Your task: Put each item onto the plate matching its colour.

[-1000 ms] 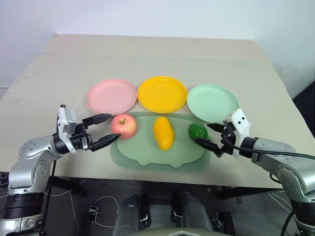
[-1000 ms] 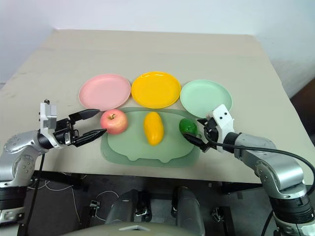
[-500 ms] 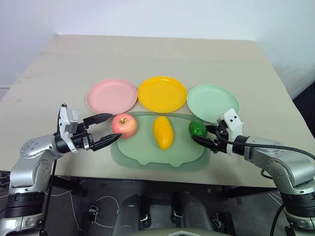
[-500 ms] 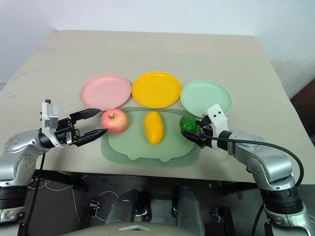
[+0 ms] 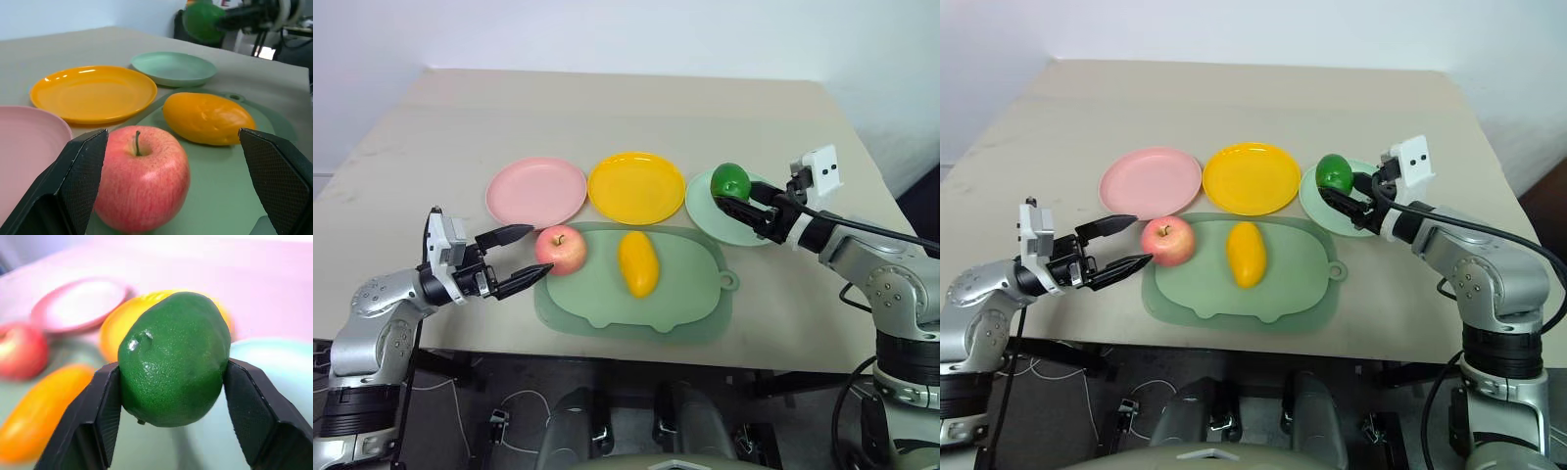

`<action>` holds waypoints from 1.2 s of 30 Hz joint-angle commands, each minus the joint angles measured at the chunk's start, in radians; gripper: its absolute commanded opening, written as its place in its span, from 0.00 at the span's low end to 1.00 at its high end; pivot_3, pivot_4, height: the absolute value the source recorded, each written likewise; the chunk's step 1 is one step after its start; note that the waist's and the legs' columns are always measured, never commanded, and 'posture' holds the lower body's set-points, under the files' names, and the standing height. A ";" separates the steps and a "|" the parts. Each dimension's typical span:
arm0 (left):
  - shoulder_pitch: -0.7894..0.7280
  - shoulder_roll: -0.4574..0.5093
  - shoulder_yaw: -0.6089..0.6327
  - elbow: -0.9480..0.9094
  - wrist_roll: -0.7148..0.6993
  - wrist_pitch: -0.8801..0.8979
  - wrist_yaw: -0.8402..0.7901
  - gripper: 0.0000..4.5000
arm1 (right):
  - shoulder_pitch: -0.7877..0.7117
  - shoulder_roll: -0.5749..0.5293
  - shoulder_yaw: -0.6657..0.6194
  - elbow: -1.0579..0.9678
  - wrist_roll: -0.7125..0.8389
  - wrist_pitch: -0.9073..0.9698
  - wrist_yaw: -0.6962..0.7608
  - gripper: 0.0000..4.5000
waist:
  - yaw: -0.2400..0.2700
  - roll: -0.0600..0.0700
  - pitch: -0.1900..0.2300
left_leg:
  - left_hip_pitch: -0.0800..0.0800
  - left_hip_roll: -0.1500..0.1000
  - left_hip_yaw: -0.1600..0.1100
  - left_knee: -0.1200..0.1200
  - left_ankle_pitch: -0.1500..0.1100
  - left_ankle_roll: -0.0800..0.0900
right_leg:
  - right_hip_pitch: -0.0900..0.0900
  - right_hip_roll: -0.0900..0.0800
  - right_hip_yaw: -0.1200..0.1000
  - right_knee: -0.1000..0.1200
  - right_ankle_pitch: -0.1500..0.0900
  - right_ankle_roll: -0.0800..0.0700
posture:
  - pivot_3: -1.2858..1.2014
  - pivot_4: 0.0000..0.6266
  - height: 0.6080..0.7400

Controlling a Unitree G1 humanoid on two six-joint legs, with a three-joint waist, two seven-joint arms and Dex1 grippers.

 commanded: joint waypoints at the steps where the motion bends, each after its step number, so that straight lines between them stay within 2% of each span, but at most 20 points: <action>1: 0.021 0.010 0.034 -0.045 -0.016 -0.008 0.009 1.00 | -0.129 0.026 0.121 0.267 -0.178 -0.133 -0.017 0.62 | -0.012 0.000 0.000 | 0.000 0.000 0.001 0.000 0.000 0.000 | -0.001 0.000 0.000 0.001 0.001 0.002 | 0.52 0.24 0.67; 4: 0.023 0.008 0.040 -0.050 -0.016 -0.011 0.020 1.00 | -0.213 0.052 0.159 0.446 -0.241 -0.146 -0.023 0.62 | -0.014 0.001 0.000 | 0.000 0.000 0.002 0.002 0.000 0.000 | -0.001 0.000 0.001 0.003 0.001 0.002 | 0.52 0.24 0.67; 7: 0.025 0.006 0.042 -0.058 -0.016 -0.013 0.030 1.00 | -0.252 0.061 0.158 0.516 -0.261 -0.142 -0.007 0.62 | -0.009 0.001 0.000 | -0.001 0.000 0.002 0.002 0.000 0.000 | -0.002 0.000 0.001 0.003 0.002 0.003 | 0.52 0.24 0.67; 12: 0.040 0.006 0.048 -0.068 -0.019 -0.019 0.036 1.00 | -0.263 0.058 0.155 0.516 -0.285 -0.135 0.010 0.97 | -0.011 0.001 0.000 | -0.001 0.000 0.002 0.002 0.000 0.000 | -0.002 0.000 0.001 0.004 0.002 0.003 | 0.52 0.24 0.67; 13: 0.043 0.007 0.049 -0.069 -0.020 -0.019 0.036 1.00 | -0.263 0.056 0.152 0.507 -0.284 -0.128 0.016 0.99 | -0.011 0.001 0.000 | -0.001 0.001 0.002 0.002 0.000 0.000 | -0.002 0.000 0.001 0.004 0.002 0.003 | 0.52 0.24 0.67; 18: 0.055 0.013 0.065 -0.073 -0.024 -0.019 0.037 1.00 | -0.221 0.017 0.136 0.395 -0.283 -0.115 0.047 0.99 | -0.009 0.001 0.001 | -0.001 0.001 0.002 0.003 0.000 0.000 | -0.002 0.000 0.001 0.004 0.002 0.003 | 0.52 0.24 0.67; 21: 0.068 0.022 0.078 -0.076 -0.024 -0.018 0.030 1.00 | -0.180 -0.009 0.074 0.231 -0.197 -0.035 0.083 0.99 | -0.006 0.001 0.001 | -0.002 0.001 0.001 0.002 0.000 0.000 | -0.003 0.000 0.001 0.004 0.002 0.003 | 0.52 0.24 0.67; 23: 0.077 0.034 0.096 -0.077 -0.029 -0.013 0.025 1.00 | -0.168 -0.002 0.028 0.129 -0.111 0.083 0.078 0.99 | -0.008 0.001 0.001 | -0.002 0.001 0.001 0.002 0.000 0.000 | -0.003 0.000 0.001 0.004 0.002 0.003 | 0.52 0.24 0.67; 28: 0.083 0.054 0.118 -0.068 -0.031 -0.016 0.023 1.00 | -0.140 0.070 0.014 -0.073 0.023 0.273 0.019 0.99 | -0.011 0.001 0.000 | -0.001 0.002 0.001 0.002 0.000 0.000 | -0.002 0.000 0.001 0.004 0.000 0.001 | 0.52 0.24 0.67; 36: 0.066 0.045 0.105 -0.067 -0.031 -0.018 0.029 1.00 | -0.149 0.233 0.004 -0.135 0.156 0.504 -0.092 0.99 | -0.006 0.001 0.000 | -0.002 0.002 0.001 0.002 0.000 0.000 | -0.003 0.000 0.001 0.002 0.000 -0.001 | 0.52 0.24 0.67</action>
